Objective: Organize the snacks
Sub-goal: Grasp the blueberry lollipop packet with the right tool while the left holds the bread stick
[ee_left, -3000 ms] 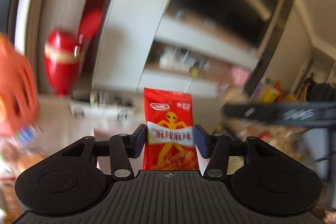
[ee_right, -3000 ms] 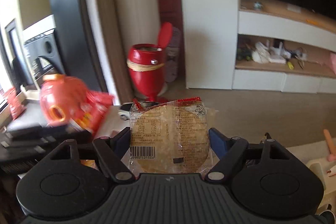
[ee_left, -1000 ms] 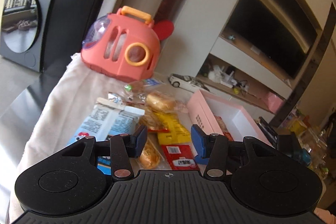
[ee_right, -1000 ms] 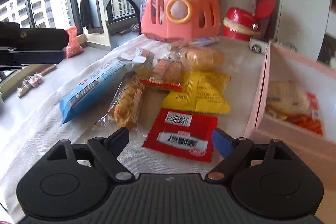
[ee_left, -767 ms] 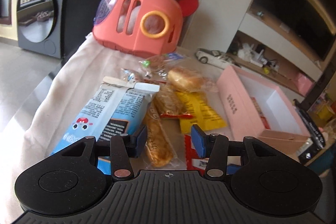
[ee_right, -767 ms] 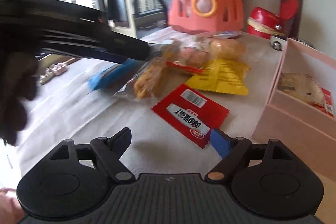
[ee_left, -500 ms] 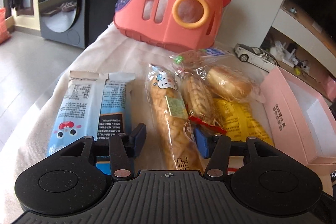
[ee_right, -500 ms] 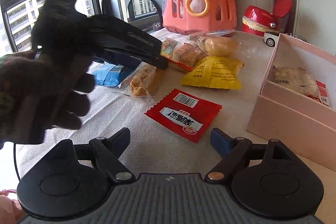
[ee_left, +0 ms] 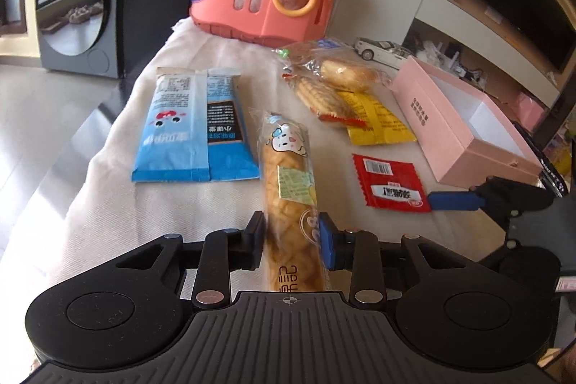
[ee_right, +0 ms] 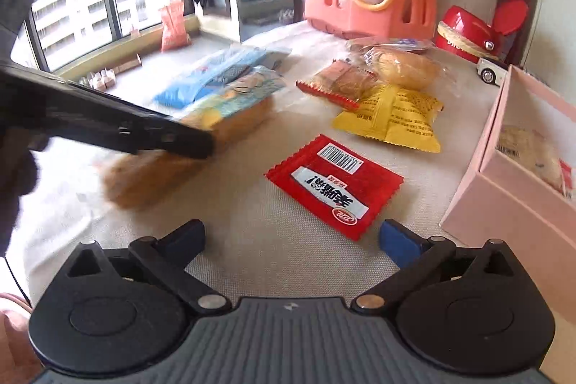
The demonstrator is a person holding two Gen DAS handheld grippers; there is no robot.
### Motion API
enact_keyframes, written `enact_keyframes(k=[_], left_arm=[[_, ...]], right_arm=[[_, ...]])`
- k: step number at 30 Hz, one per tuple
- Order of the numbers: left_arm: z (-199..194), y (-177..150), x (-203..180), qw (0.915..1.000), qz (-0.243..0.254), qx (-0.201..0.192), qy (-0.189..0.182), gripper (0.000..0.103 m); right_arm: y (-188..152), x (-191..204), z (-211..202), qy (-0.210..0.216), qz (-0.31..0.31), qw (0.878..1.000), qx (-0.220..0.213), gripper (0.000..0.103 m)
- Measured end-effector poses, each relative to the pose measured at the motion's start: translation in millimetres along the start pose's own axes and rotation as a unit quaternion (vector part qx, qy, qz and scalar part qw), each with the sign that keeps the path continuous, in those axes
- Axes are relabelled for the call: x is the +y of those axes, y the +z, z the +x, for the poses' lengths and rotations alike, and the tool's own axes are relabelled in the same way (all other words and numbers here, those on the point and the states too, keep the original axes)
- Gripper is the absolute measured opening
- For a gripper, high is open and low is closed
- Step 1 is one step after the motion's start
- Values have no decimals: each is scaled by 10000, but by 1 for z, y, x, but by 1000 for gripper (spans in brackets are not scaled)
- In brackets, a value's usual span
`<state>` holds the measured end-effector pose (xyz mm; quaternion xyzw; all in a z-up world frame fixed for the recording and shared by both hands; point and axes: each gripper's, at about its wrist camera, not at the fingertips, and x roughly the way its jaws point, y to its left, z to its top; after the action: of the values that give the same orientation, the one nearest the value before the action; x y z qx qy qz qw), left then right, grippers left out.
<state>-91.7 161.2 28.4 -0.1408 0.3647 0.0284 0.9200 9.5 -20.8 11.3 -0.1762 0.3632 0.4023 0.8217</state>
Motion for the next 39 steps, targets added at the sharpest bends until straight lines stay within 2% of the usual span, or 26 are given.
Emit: enact_keyframes(k=[4, 5, 7, 9, 12, 16, 20, 22, 25, 27, 29, 33, 34, 35, 39], left_arm=[[2, -3, 15, 9993, -218, -209, -213, 38], [4, -3, 18, 9989, -285, -259, -285, 39], [6, -4, 22, 9979, -379, -349, -399, 40], [9, -3, 25, 9970, -459, -394, -477, 40], [11, 1, 25, 9972, -342, -442, -492, 40], [14, 3, 24, 9972, -207, -445, -560, 40], [12, 4, 32, 9952, -254, -440, -838, 41], [12, 4, 37, 9938, -314, -407, -988, 41], [12, 5, 44, 9918, -411, -320, -1167, 41], [12, 8, 47, 9911, -465, -273, -1221, 41], [11, 12, 48, 9905, -437, -270, -1279, 41], [14, 16, 47, 9897, -347, -278, -1363, 41], [15, 16, 46, 9899, -337, -251, -1356, 41], [16, 15, 47, 9900, -335, -223, -1349, 41], [14, 16, 49, 9903, -351, -181, -1333, 41]], right_arm=[[20, 1, 5, 135, -173, 9976, 652, 103], [26, -1, 3, 151, -163, 9968, 772, 96], [45, -5, -8, 60, -38, 9979, 640, 88], [73, -13, -20, 79, 200, 9989, 415, 88], [125, -39, -17, 57, 983, 9950, 191, 90], [181, -76, 38, -527, 1866, 9805, 325, 90], [200, -101, 104, -1384, 2097, 9675, 287, 90], [200, -110, 128, -1477, 2182, 9641, 337, 90], [199, -112, 145, -1154, 2200, 9678, 393, 89], [199, -106, 143, -945, 1998, 9743, 428, 79], [201, -97, 139, -585, 1816, 9797, 620, 55], [194, -76, 131, -87, 1519, 9828, 1049, 34], [191, -70, 130, -17, 1390, 9833, 1174, 23], [189, -64, 129, 58, 1261, 9835, 1297, 19], [179, -43, 116, 267, 742, 9843, 1581, 18]])
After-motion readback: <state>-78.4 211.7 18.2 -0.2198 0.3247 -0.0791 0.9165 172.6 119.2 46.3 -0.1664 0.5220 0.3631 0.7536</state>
